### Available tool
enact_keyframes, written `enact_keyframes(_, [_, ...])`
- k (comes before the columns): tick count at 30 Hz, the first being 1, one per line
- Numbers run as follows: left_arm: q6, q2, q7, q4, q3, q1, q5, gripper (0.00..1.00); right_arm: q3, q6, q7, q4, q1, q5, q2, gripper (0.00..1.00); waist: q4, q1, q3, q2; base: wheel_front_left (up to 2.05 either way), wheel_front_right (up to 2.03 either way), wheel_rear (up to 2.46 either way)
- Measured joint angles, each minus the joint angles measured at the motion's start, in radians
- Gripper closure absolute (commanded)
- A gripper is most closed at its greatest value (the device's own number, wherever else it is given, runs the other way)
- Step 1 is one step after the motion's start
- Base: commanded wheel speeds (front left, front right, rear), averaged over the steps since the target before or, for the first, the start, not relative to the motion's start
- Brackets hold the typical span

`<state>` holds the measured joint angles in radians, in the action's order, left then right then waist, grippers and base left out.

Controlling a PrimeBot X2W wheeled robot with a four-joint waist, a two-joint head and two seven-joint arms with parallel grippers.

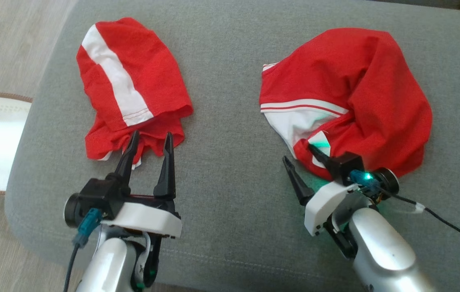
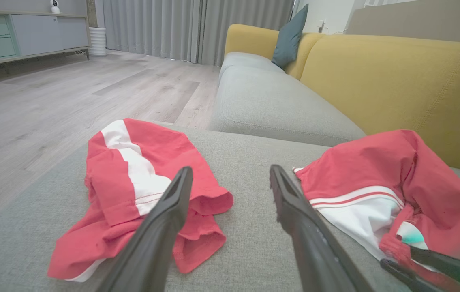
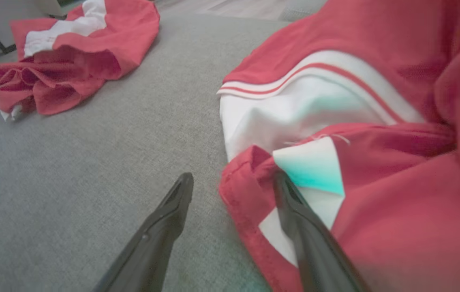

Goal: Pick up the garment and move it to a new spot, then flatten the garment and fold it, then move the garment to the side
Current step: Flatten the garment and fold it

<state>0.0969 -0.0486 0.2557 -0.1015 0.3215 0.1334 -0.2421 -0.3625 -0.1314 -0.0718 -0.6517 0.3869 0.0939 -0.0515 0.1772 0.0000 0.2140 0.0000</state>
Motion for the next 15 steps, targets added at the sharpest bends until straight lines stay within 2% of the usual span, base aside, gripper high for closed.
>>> enact_keyframes(2, [0.0,0.0,0.0,-0.002,0.0,0.0,0.0,0.0,-0.017,0.0,0.007,-0.028,0.013,0.002,-0.002,0.0,0.002,0.0,0.002,0.0,0.0,0.0,0.0])
enact_keyframes(3, [0.0,0.0,0.0,-0.003,0.0,0.0,0.0,0.0,-0.023,0.0,0.01,-0.038,0.016,0.005,-0.002,0.39,0.002,0.0,0.002,0.0,0.0,0.0,0.0])
enact_keyframes(4, [0.0,0.0,0.0,-0.006,-0.001,0.001,0.0,0.0,-0.03,0.0,0.01,-0.047,0.018,0.013,-0.002,1.0,0.001,0.0,0.001,0.0,0.0,0.0,0.0])
enact_keyframes(9, [0.0,0.0,0.0,-0.012,-0.01,0.012,0.002,0.0,-0.076,0.0,0.008,-0.08,0.033,0.046,-0.005,1.0,-0.011,0.0,-0.007,0.0,0.0,0.0,0.0])
enact_keyframes(15, [-0.001,0.0,0.0,-0.018,-0.02,0.013,0.003,0.0,-0.131,0.0,-0.053,-0.067,0.032,0.104,-0.006,1.0,-0.036,0.0,-0.038,0.0,0.0,0.0,0.0])
